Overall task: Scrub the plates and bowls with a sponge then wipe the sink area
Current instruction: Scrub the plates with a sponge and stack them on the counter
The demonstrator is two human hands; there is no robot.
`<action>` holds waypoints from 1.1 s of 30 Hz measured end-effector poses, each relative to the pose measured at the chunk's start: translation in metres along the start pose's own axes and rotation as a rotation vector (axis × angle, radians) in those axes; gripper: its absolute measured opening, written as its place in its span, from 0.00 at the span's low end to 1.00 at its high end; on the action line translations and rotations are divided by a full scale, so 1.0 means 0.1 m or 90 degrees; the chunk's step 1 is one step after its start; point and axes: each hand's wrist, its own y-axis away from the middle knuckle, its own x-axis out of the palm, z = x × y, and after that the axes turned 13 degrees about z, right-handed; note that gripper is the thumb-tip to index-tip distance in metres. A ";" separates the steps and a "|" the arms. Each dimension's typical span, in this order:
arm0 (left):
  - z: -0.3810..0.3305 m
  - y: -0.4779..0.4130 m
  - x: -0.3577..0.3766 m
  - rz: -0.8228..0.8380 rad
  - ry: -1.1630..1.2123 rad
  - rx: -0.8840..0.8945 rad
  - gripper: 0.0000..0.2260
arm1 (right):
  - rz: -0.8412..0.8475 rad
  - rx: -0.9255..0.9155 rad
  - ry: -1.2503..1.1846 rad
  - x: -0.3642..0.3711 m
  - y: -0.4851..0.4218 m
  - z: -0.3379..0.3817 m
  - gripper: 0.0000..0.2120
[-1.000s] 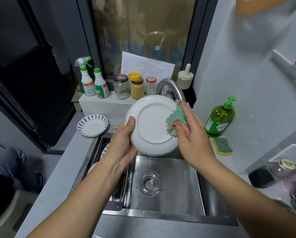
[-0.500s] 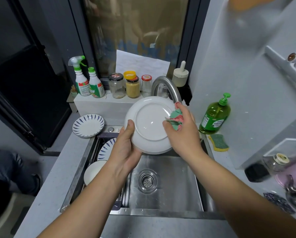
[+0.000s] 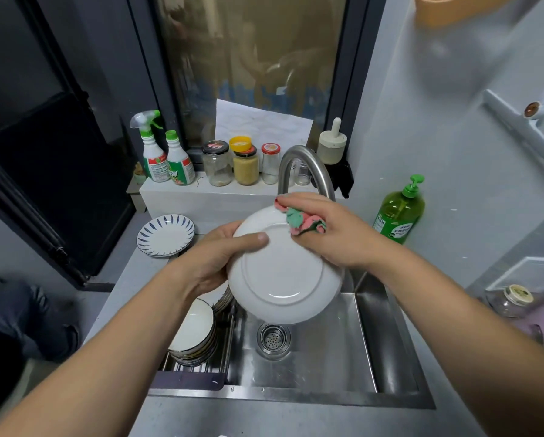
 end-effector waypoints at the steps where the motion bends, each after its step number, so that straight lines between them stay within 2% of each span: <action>1: 0.01 -0.02 0.01 -0.022 0.008 0.019 0.23 | -0.029 -0.005 0.021 0.03 -0.02 -0.02 0.26; 4: 0.07 -0.06 0.03 -0.119 0.068 0.067 0.24 | -0.105 0.035 0.120 0.18 0.03 -0.12 0.27; 7: 0.11 -0.09 0.02 -0.210 0.187 0.111 0.17 | -0.164 0.055 0.105 0.47 0.18 -0.12 0.28; 8: 0.13 -0.08 0.04 -0.225 0.225 0.116 0.15 | -0.167 0.059 0.123 0.61 0.23 -0.12 0.28; 10: 0.19 -0.07 0.09 -0.235 0.278 0.108 0.18 | -0.160 0.057 0.183 0.88 0.31 -0.12 0.28; 13: 0.24 -0.06 0.18 -0.233 0.295 0.093 0.16 | -0.166 0.034 0.231 0.89 0.30 -0.25 0.28; 15: 0.26 -0.07 0.21 -0.232 0.277 0.104 0.17 | -0.201 0.035 0.177 0.69 0.19 -0.33 0.26; 18: 0.27 -0.11 0.26 -0.234 0.262 0.120 0.18 | -0.278 0.047 -0.003 0.41 0.07 -0.36 0.23; 20: 0.26 -0.14 0.26 -0.253 0.291 0.127 0.20 | -0.276 0.034 0.023 0.47 0.12 -0.31 0.24; 23: 0.26 -0.17 0.26 -0.305 0.368 0.138 0.30 | -0.215 0.027 0.156 0.81 0.28 -0.24 0.28; 24: 0.26 -0.18 0.27 -0.313 0.390 0.140 0.30 | -0.187 0.024 0.180 0.95 0.34 -0.24 0.29; 27: 0.28 -0.16 0.36 -0.310 0.430 0.113 0.17 | -0.167 0.005 0.199 1.08 0.37 -0.26 0.29; 29: 0.31 -0.16 0.43 -0.291 0.438 0.108 0.16 | -0.217 -0.002 0.158 0.97 0.29 -0.26 0.28; 33: 0.36 -0.20 0.53 -0.286 0.423 0.112 0.21 | -0.385 0.028 -0.079 0.72 0.10 -0.18 0.23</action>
